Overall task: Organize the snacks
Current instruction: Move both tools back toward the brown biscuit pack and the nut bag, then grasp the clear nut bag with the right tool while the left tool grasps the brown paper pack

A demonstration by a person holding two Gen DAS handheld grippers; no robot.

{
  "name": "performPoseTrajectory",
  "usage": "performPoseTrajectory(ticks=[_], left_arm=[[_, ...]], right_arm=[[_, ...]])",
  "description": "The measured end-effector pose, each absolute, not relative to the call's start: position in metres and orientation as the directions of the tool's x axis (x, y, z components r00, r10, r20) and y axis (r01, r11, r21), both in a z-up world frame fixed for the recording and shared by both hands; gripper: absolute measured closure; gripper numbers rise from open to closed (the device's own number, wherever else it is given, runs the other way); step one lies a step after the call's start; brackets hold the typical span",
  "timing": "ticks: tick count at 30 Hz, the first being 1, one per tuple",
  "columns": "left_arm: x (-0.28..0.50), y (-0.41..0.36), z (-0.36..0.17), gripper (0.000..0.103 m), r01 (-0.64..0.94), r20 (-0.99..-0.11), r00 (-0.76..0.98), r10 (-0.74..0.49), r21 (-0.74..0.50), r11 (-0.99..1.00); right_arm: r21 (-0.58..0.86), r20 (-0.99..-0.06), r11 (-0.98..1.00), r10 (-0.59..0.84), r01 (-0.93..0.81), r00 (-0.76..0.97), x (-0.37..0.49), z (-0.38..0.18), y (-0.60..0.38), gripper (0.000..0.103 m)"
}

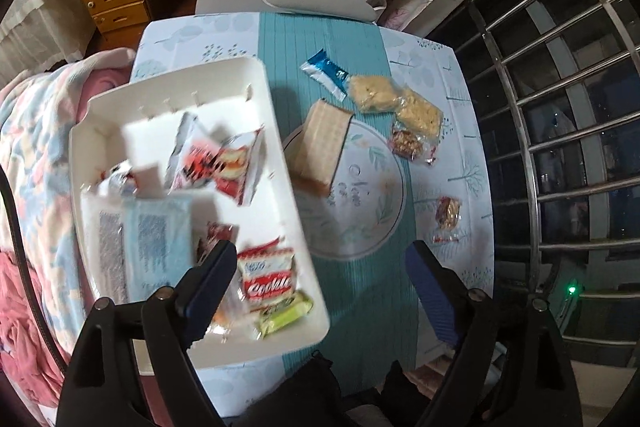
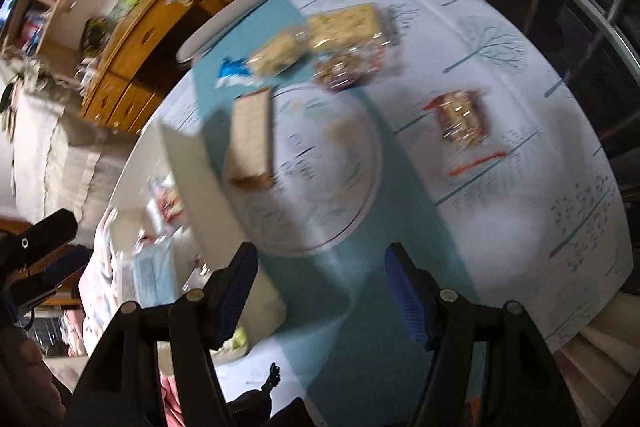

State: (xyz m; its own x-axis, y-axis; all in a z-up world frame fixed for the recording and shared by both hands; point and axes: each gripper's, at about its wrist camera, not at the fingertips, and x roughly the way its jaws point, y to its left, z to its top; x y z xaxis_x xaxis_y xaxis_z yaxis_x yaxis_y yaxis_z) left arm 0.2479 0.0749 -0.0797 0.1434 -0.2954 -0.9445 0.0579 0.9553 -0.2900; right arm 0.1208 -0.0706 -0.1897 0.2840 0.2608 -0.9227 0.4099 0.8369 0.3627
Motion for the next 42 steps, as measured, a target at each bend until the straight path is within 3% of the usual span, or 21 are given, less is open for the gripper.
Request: performPoseTrajectory(ticks=[15,33,37,42], left_arm=[[0.325,-0.007,-0.146,0.018,0.101,-0.982,0.094,-0.163,-0.153,0.983],[0.380,-0.035,-0.236,0.018,0.032,-1.000,-0.029,0.000,-0.001,0.999],[0.386,-0.035,-0.247,0.018,0.026,-0.999,-0.041,0.009,0.008,1.000],[0.391,-0.035,-0.257,0.022,0.042,-0.998,-0.030,0.053,0.051,0.998]], right_arm=[[0.263,-0.961,0.822,0.176,0.505,0.213,0.157,-0.239,-0.159,0.037],[0.184,-0.978,0.872,0.116,0.454,0.174,0.185,-0.271,-0.178,0.037],[0.182,-0.978,0.881,0.117,0.438,0.170,0.188,-0.274,-0.177,0.049],[0.159,-0.983,0.883,0.099,0.441,0.156,0.187,-0.276,-0.177,0.053]])
